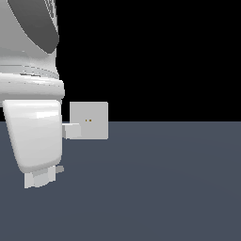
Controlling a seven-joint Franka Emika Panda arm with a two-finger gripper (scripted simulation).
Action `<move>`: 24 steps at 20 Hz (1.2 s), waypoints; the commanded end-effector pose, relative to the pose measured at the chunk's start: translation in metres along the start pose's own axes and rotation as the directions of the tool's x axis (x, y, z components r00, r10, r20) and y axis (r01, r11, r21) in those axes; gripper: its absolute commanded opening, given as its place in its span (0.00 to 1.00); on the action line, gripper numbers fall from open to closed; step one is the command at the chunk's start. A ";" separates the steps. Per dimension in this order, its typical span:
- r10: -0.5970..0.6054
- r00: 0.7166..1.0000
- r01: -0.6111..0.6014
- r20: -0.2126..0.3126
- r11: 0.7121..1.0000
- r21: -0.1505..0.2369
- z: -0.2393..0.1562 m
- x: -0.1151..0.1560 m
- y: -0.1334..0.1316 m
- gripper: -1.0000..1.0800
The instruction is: Plug the charger into the wall socket.
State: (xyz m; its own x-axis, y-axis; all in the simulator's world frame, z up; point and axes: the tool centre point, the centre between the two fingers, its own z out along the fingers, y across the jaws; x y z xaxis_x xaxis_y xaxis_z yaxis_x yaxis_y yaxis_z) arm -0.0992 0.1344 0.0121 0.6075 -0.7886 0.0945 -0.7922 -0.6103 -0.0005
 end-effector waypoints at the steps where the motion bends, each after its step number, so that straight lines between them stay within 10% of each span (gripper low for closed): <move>1: -0.001 1.000 0.001 0.000 1.000 0.000 0.000 0.000 0.000 0.00; 15: -0.154 0.988 0.154 -0.003 0.988 0.014 -0.014 0.013 0.004 0.00; 24: -0.360 0.933 0.360 -0.010 0.932 0.033 -0.033 0.032 0.006 0.00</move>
State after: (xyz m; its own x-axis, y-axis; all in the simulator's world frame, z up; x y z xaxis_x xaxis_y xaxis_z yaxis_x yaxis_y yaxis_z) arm -0.0884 0.1108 0.0442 0.8309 -0.5478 0.0975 -0.5504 -0.8349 0.0003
